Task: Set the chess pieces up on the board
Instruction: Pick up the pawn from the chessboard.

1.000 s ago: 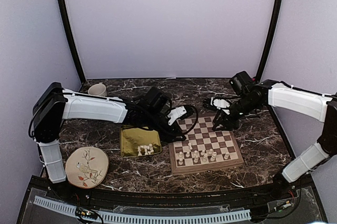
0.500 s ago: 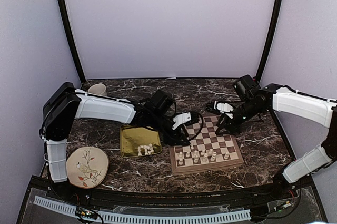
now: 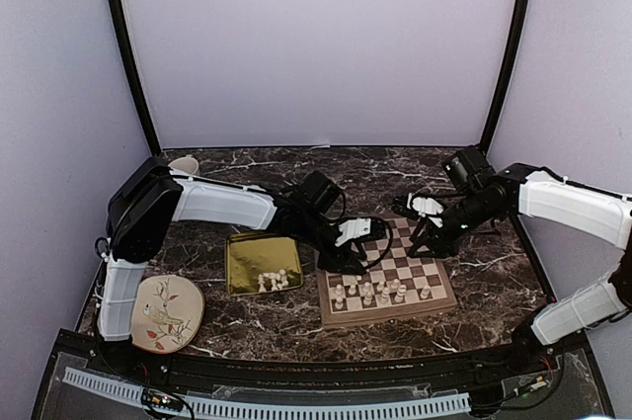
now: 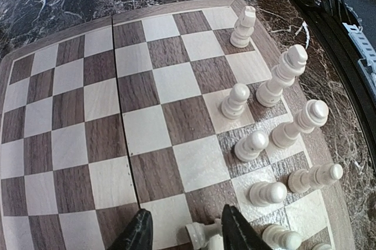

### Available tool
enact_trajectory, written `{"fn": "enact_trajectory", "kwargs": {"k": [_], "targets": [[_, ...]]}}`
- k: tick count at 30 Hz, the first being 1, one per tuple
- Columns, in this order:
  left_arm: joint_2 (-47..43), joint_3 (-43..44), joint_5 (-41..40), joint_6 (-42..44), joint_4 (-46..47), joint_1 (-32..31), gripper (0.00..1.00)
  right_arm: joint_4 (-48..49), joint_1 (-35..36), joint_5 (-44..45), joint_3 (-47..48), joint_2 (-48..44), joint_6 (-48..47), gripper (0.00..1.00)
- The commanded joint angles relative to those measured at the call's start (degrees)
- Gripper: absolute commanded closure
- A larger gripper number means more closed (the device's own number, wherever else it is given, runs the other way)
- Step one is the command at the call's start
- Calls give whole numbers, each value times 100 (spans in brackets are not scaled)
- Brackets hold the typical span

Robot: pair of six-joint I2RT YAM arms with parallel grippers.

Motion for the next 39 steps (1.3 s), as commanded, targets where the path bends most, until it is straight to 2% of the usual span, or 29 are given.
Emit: {"fn": "enact_trajectory", "kwargs": {"k": [1,22,30,39], "targets": [[23,175,333,205,-255,30,58,137,-34,-115,-51,-14,81,61],[159,103,291,440,-649,30,59,189,-55,-204,-91,174,101,61],[174,127,83,532,-836,39,64,186,-51,-201,-104,170,96,61],[149,104,-16,518,-1243,72,75,205,-62,-211,-92,185,114,63]]}}
